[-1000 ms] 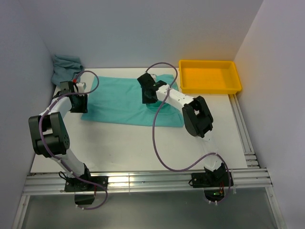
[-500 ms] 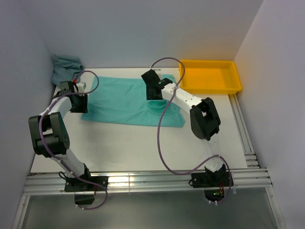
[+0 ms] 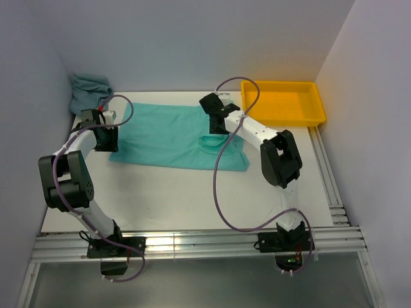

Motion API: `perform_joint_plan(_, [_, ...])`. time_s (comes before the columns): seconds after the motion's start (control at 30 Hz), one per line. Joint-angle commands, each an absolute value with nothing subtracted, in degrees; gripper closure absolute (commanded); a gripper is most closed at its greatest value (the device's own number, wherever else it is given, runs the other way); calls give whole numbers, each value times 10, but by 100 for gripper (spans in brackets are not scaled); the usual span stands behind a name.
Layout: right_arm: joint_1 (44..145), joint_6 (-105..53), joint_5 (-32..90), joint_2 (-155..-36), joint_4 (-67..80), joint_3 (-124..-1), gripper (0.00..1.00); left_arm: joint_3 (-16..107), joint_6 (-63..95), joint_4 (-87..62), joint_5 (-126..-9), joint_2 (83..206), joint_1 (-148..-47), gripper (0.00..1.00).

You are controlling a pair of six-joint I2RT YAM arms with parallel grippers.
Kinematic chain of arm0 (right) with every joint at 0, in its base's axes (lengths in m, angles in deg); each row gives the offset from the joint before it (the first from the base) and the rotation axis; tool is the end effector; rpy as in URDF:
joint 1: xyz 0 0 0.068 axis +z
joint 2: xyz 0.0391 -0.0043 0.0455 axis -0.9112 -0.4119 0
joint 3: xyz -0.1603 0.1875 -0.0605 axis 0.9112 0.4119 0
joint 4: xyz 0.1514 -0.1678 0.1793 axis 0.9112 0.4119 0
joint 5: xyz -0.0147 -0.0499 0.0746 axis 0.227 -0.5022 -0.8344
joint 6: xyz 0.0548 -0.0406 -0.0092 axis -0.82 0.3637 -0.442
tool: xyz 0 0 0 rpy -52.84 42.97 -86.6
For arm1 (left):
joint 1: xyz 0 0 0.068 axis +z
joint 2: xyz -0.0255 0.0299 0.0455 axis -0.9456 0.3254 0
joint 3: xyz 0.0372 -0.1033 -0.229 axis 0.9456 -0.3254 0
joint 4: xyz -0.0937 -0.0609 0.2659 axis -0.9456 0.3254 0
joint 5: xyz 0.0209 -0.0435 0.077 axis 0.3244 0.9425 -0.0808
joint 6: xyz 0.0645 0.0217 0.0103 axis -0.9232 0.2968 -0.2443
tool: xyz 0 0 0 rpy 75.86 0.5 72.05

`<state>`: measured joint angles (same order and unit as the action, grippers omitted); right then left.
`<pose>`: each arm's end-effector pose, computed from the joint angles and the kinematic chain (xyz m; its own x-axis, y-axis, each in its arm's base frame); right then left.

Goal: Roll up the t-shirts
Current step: Fold the tshirt

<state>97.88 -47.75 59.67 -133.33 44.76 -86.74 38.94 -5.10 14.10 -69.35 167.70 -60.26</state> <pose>0.4206 0.2391 0.1881 -0.7800 0.0317 -0.6249 0.0684 0.9971 -0.0347 0.3810 0.0659 0.1486 -0.8380 0.0054 -0.5457 0.0105 0.9999 -0.0063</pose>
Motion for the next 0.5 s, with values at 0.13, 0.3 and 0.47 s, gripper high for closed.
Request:
perform_joint_plan(0.13, [971, -478, 632, -1357, 474, -878, 59, 414, -58, 139, -680, 1663, -602, 51])
perform_joint_plan(0.3, [970, -478, 645, -1357, 480, -867, 59, 417, -56, 140, -678, 1667, -601, 51])
perform_joint_plan(0.47, [964, -478, 648, -1354, 479, -850, 60, 418, -55, 139, -677, 1671, -602, 51])
